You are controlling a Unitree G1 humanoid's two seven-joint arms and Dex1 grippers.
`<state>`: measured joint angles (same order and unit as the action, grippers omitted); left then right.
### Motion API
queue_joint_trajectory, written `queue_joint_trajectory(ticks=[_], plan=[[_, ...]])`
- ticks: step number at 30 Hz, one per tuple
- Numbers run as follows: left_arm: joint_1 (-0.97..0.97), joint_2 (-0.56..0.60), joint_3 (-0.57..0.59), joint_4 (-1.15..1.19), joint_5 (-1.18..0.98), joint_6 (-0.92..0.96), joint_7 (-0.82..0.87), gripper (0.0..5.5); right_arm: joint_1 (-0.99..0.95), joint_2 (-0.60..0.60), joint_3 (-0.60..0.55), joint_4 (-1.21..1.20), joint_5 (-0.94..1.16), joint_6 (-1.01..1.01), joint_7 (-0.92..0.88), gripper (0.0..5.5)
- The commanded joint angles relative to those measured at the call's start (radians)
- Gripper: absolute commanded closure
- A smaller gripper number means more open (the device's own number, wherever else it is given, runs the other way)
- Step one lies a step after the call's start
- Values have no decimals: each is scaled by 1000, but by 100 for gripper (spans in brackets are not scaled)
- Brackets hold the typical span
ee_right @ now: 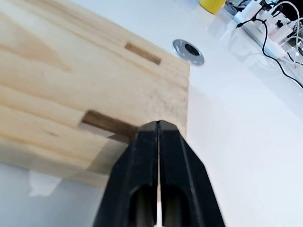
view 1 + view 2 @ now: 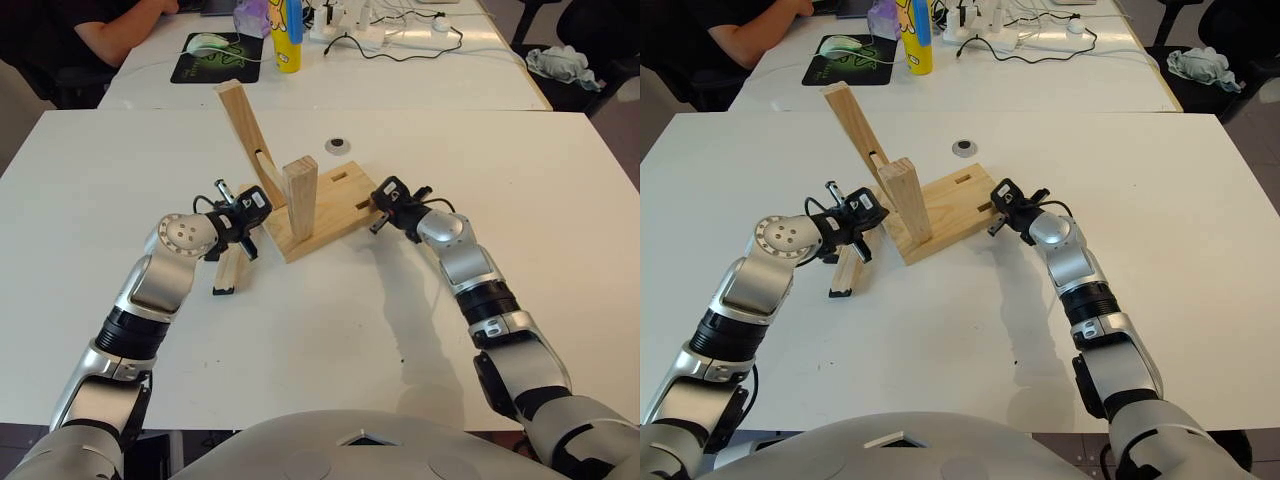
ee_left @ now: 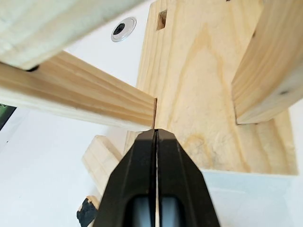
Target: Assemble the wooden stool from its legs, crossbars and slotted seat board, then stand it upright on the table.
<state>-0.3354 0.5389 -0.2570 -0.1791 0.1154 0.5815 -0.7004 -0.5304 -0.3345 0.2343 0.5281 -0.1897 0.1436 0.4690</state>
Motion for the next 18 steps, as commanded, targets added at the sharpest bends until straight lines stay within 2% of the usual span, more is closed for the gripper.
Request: queue_joint_trajectory(ticks=[1, 4, 9, 13, 18], plan=[[26, 29, 25, -27, -35, 23, -30, 549, -17, -40, 42, 45, -33, 42, 78, 550], [35, 48, 44, -29, -49, 24, -33, 549, -32, -69, 97, 52, -55, 51, 183, 550], [73, 87, 73, -63, -86, 38, -64, 549, -14, -167, 250, -14, -132, 145, 430, 550], [114, 110, 87, -100, -126, 46, -94, 549, 88, -292, 361, -197, -139, 226, 651, 550], [135, 111, 78, -118, -134, 56, -93, 549, 201, -389, 409, -400, -81, 279, 778, 550]])
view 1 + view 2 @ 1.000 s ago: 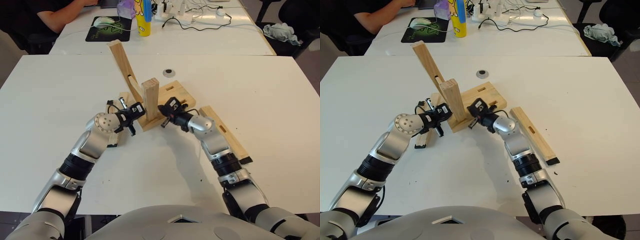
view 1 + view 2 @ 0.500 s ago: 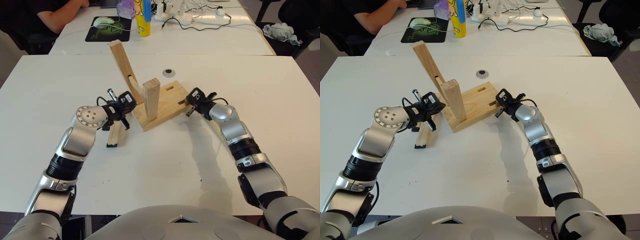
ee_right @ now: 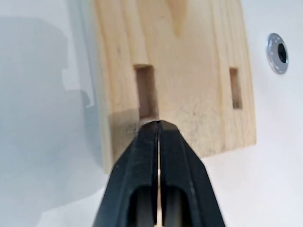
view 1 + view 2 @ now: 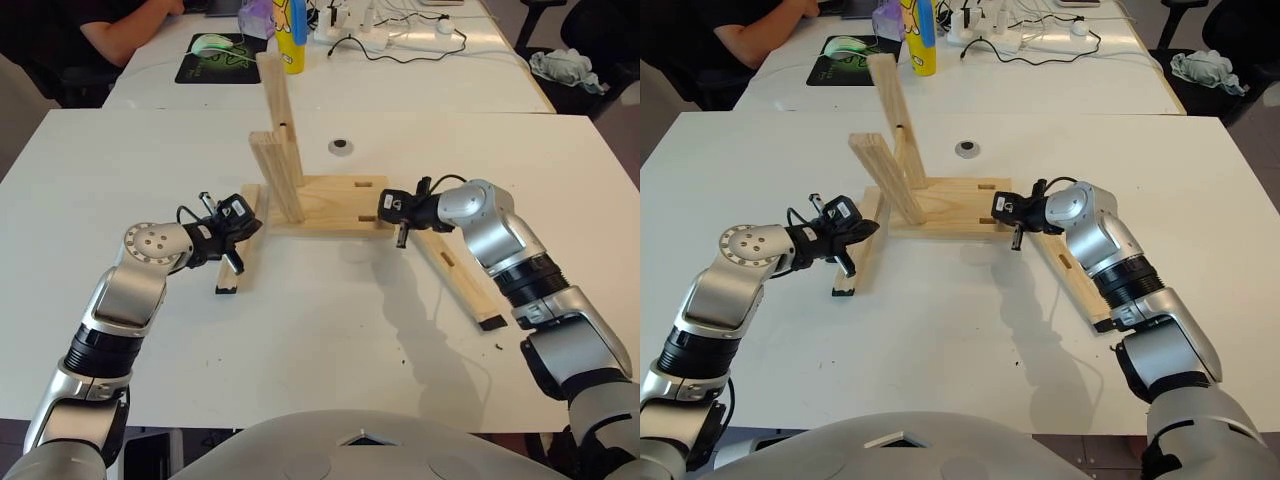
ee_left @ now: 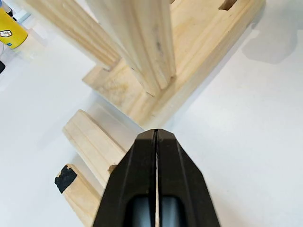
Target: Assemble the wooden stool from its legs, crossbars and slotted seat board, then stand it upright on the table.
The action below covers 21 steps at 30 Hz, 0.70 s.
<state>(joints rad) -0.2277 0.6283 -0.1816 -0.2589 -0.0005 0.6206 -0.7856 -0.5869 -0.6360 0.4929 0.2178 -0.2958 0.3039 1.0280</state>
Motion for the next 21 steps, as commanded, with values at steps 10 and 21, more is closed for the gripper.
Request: queue_joint_trajectory(ticks=[10, 21], plan=[[34, 8, -34, -42, -16, 28, 2, 549, 281, 108, 132, -232, 195, 103, 121, 550], [45, -9, -53, -31, -19, 14, 27, 549, 275, 161, -13, -328, 310, 141, 3, 550]])
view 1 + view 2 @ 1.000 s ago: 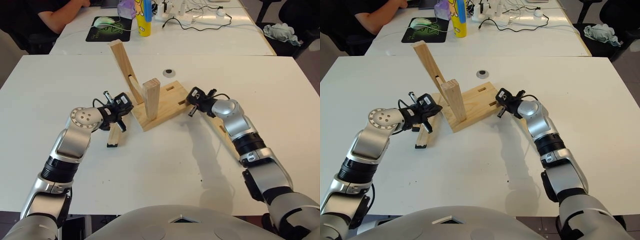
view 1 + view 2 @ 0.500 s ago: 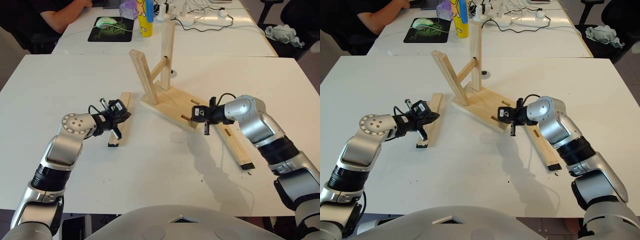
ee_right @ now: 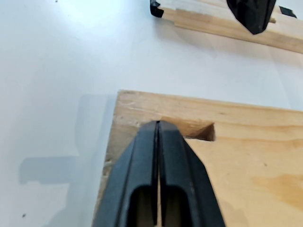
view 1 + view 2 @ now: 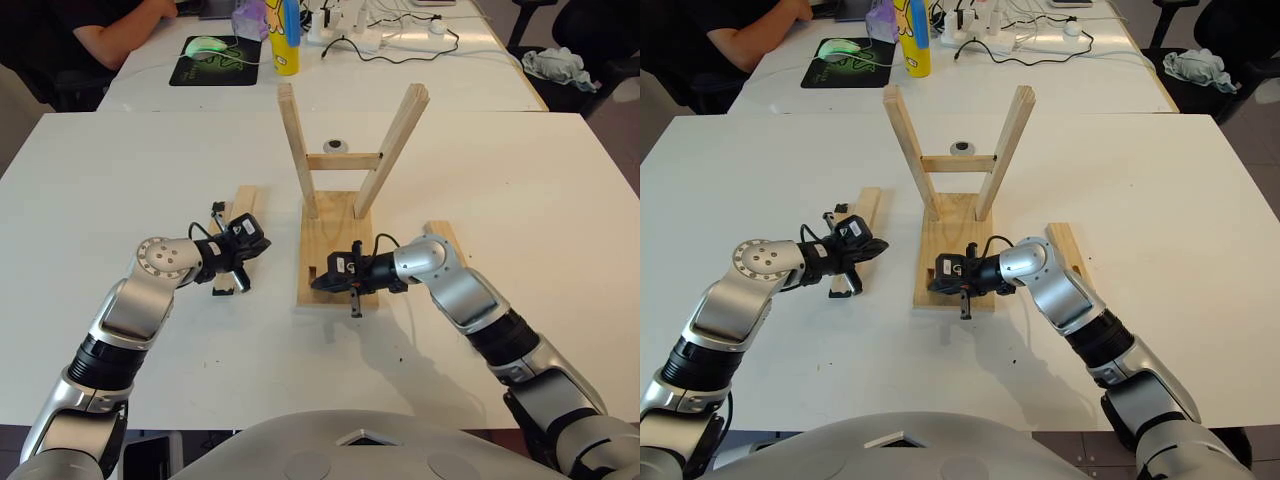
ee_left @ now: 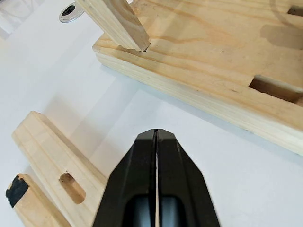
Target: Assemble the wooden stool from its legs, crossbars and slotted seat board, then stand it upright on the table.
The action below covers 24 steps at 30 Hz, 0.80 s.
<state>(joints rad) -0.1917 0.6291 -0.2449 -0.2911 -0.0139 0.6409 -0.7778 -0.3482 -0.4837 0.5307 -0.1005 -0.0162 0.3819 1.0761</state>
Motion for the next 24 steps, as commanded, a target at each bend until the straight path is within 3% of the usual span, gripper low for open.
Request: queue_joint_trajectory(ticks=[1, 5, 9, 12, 24], plan=[[7, -32, 36, 12, -17, -25, 43, 549, 40, 28, -95, -41, 74, 84, -64, 550], [-5, -167, 250, 7, -131, -81, 185, 549, 67, 95, -256, -148, 240, 166, -132, 550], [-3, -214, 418, -19, -186, -65, 313, 499, 144, 179, -405, -251, 399, 248, -250, 550], [0, -227, 497, 14, -203, 19, 397, 458, 205, 208, -455, -312, 462, 300, -331, 550], [-24, -271, 481, 150, -262, 276, 470, 299, 243, 199, -378, -260, 392, 231, -434, 550]])
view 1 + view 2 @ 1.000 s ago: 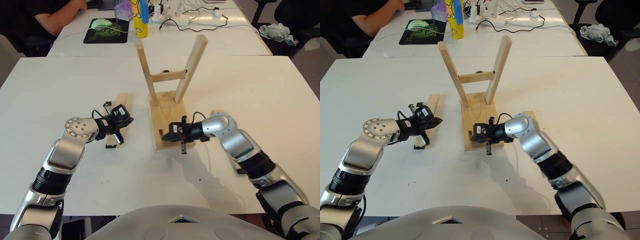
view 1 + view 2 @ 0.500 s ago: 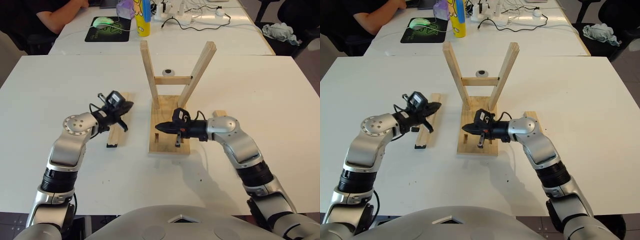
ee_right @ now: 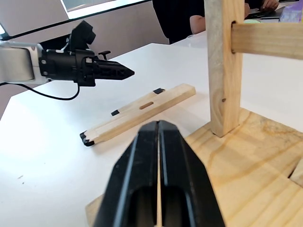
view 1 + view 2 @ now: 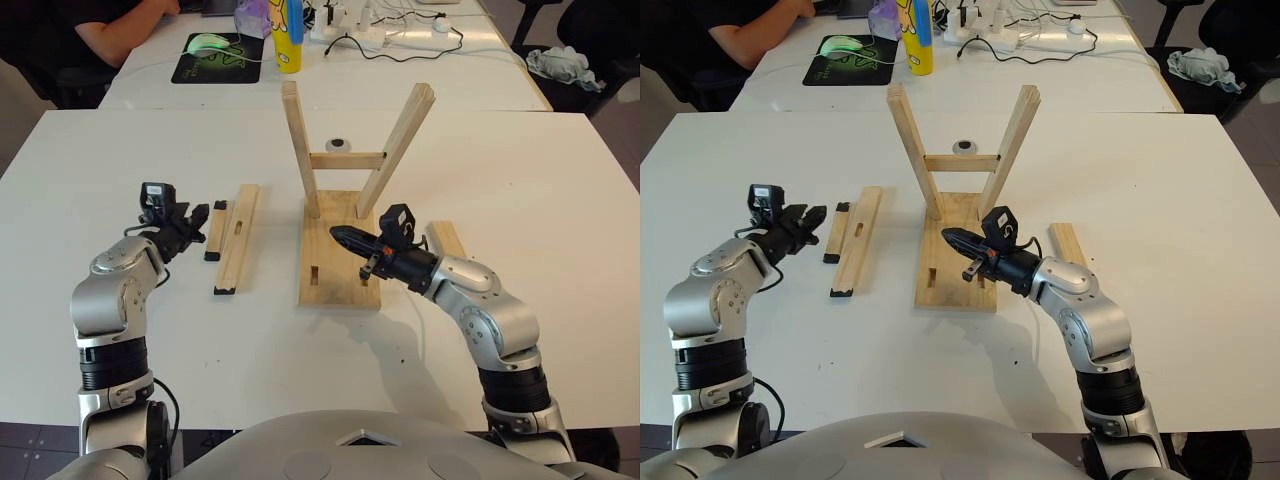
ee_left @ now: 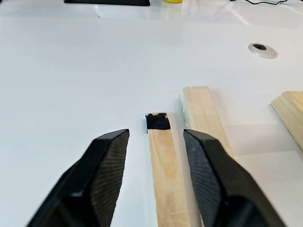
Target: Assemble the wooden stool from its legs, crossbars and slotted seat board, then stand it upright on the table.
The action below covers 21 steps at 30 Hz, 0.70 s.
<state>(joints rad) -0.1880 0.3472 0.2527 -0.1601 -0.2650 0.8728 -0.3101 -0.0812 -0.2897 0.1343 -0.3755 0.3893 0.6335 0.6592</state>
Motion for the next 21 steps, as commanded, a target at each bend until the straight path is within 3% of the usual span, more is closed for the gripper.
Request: queue_joint_trajectory(ticks=[1, 21], plan=[[-24, 15, -27, 20, -10, 51, -1, 299, -26, 6, 23, 16, -14, -23, -20, 550], [42, 54, -132, 49, 29, 44, -14, 299, -47, 8, 60, 46, -29, -34, -52, 550]])
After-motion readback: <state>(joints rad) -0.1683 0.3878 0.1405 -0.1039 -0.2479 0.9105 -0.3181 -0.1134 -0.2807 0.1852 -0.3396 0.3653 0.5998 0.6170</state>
